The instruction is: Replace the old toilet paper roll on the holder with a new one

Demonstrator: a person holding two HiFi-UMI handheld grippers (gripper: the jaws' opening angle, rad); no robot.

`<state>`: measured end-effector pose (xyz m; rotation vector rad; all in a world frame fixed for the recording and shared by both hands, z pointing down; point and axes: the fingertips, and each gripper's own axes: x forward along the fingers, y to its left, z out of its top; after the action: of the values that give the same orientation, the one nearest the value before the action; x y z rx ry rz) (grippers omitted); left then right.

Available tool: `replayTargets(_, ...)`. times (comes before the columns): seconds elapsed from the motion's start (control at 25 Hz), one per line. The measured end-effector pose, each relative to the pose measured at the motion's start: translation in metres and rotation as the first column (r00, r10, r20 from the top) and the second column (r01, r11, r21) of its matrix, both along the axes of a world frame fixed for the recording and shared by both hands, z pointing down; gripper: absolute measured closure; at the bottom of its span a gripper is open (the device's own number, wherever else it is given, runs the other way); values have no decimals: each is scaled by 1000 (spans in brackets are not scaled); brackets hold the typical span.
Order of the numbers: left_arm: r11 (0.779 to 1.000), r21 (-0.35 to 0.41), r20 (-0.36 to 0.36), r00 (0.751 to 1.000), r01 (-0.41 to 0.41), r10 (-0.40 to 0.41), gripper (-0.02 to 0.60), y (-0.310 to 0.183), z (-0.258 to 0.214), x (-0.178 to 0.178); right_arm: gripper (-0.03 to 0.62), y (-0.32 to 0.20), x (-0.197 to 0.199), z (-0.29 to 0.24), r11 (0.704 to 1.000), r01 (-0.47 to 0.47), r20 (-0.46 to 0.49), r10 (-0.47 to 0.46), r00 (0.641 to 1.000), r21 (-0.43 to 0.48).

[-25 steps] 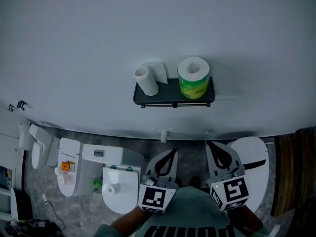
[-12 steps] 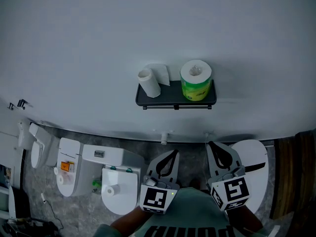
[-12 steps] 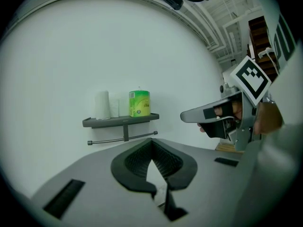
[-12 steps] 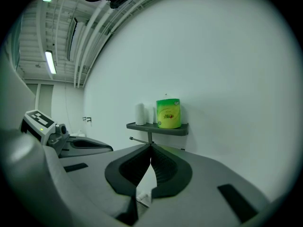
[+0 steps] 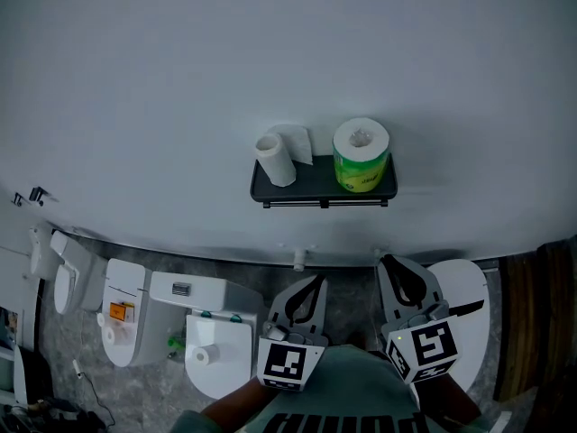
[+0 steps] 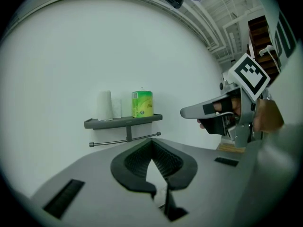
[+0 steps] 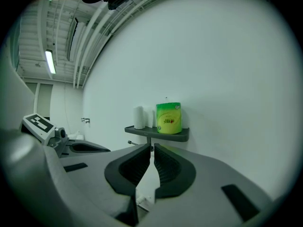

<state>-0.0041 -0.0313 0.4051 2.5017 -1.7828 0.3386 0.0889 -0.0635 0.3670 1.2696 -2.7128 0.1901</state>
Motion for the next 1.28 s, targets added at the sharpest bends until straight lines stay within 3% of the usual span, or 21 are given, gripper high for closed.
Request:
replayTargets(0.36,999,-31,-12,1000,-13,13,577,-18,2,-19,537,-19,-13,-12,999,-42,6,41,999,24)
replayTargets(0.56,999,-31,-25,1000,-17,16,577,-32,-3,-32,478,-34,-20,-21,997,-78,8,78,997,26)
replayTargets(0.84,995,-33,-38,995,-92,91,577,-47,-8,-32,376,-55,-22,-30,992,-128,25,128,991,14)
replayTargets(1.28,994,-39,-45,994,-106,104,577,-67,-6,-50,309,-89,-26,-43,982,-185,24,184,983,40)
